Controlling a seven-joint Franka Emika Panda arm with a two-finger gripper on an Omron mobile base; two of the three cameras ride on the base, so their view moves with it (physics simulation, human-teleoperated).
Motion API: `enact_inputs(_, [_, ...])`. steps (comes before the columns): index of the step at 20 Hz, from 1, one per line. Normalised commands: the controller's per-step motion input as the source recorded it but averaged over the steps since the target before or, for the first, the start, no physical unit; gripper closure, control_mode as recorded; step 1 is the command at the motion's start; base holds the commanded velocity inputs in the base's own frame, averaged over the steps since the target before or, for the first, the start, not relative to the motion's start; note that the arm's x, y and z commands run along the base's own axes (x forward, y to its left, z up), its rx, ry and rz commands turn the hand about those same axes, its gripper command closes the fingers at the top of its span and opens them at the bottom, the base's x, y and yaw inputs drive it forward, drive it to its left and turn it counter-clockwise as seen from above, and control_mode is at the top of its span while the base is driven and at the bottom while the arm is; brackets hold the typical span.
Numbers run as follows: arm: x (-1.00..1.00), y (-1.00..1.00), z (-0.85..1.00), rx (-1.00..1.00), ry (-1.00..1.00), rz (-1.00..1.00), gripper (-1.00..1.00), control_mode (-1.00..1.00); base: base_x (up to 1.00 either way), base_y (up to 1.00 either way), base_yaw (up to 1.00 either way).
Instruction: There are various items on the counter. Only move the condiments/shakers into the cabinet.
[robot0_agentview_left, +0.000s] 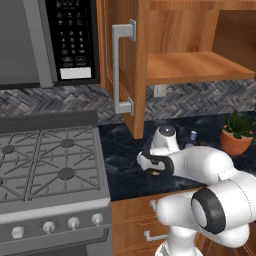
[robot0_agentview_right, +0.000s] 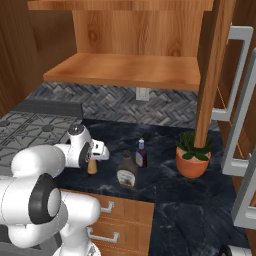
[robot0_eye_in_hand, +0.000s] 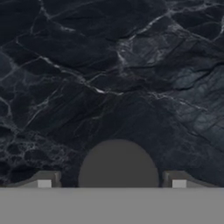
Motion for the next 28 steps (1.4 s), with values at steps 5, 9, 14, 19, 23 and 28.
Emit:
enact_inputs(5, [-0.09,0.0,0.06,0.0,-0.05,0.0,1.0,-1.0,0.0,0.0,0.0])
enact_inputs(9, [-0.2,0.0,0.68,0.0,-0.2,0.0,1.0,-1.0,0.0,0.0,0.0])
enact_inputs(14, [-0.22,0.0,1.0,0.0,-0.3,0.0,1.0,-1.0,0.0,0.0,0.0])
enact_inputs(19, [-0.14,0.0,1.0,0.02,-0.31,0.03,1.0,-1.0,0.0,0.0,0.0])
enact_inputs(23, [-0.16,0.0,1.0,0.02,-0.31,0.12,1.0,-1.0,0.0,0.0,0.0])
enact_inputs(28, [-0.24,0.0,1.0,0.03,-0.27,0.13,1.0,-1.0,0.0,0.0,0.0])
